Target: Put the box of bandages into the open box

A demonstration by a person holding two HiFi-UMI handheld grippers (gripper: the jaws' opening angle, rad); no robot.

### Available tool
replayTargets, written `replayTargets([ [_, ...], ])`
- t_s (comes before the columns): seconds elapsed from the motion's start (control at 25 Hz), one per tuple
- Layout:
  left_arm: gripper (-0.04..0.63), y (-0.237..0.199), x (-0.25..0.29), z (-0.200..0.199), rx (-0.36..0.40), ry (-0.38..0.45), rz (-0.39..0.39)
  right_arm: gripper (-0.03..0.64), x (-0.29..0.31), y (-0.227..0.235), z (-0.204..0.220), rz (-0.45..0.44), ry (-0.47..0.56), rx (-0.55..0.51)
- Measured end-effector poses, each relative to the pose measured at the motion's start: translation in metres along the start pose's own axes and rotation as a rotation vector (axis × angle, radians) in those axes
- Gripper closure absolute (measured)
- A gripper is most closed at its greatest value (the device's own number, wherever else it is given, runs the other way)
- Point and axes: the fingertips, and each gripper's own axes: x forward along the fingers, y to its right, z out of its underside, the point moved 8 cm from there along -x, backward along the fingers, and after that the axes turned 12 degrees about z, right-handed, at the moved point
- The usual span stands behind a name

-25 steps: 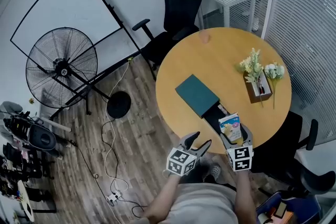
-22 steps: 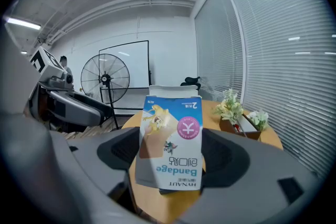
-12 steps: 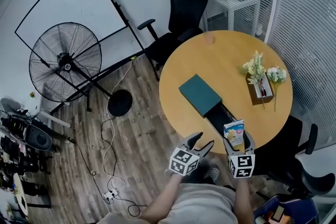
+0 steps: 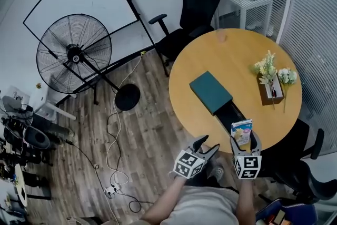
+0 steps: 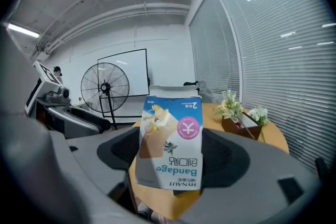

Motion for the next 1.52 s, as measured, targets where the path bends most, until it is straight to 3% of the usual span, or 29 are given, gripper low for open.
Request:
replayTargets([
  [0.8, 0.341, -0.014, 0.004, -0.009, 0.019, 0.031, 0.007, 0.25, 0.012, -0.002, 0.01, -0.01, -0.042, -0.02],
  [1.36, 0.56, -0.019, 0.007, -0.018, 0.026, 0.066, -0.033, 0.25, 0.017, 0.002, 0.01, -0.026, -0.042, -0.005],
  [1.52, 0.584, -0.02, 0.008, -0.019, 0.022, 0.068, -0.047, 0.25, 0.018, 0.005, 0.01, -0.026, -0.043, -0.005],
])
